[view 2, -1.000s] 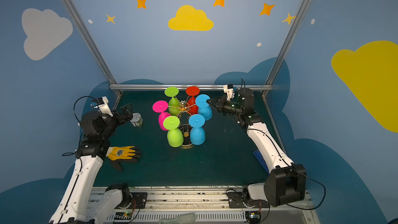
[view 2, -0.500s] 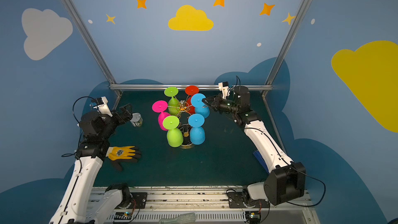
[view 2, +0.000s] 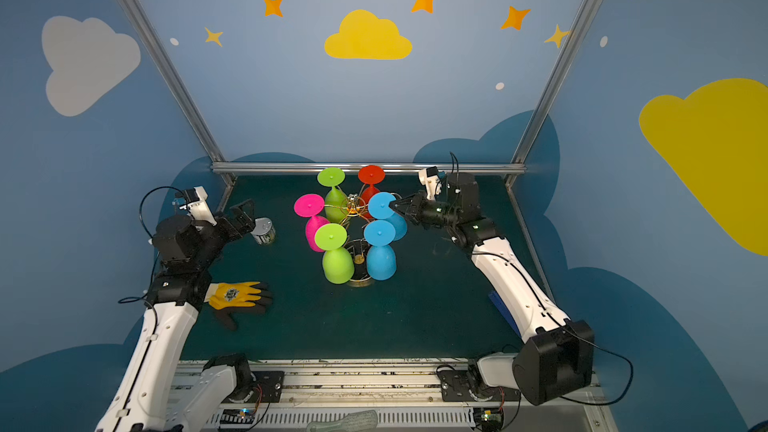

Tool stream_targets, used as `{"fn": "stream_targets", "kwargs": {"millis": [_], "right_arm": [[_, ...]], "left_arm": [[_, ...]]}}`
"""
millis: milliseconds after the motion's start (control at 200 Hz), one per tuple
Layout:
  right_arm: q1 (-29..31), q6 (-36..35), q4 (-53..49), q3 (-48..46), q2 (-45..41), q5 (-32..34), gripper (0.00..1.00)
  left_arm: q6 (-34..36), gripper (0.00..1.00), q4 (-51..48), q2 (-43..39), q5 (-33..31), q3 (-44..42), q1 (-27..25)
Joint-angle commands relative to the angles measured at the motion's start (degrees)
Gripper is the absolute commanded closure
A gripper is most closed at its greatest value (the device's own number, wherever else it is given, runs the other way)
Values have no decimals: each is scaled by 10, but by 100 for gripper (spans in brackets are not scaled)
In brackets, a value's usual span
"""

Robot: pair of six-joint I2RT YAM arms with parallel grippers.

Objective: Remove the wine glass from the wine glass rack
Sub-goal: 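Close the right gripper on the light blue glass foot and lift it, then bring the light blue glass toward the left gripper while the left arm reaches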

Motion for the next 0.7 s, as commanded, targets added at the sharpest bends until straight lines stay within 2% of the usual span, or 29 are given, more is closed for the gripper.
{"fn": "stream_targets", "kwargs": {"millis": [0, 270, 365, 431, 546, 696], "right_arm": [[-10, -11, -8, -17, -32, 17, 100], [-63, -7, -15, -54, -93, 16, 100], [-94, -22, -39, -58, -118, 14, 100], [-117, -42, -61, -53, -136, 20, 100], [-142, -77, -77, -33, -156, 43, 100], [-142, -137, -81, 12, -170, 69, 100]], "left_arm": [[-4, 0, 16, -4, -4, -9, 3], [-7, 0, 24, -14, 11, -5, 2], [-31, 0, 21, -20, 33, 3, 3], [-57, 2, 38, -31, 67, 5, 3], [-100, 3, 67, -39, 164, 29, 3], [-168, 9, 131, -2, 330, 86, -8]]}}
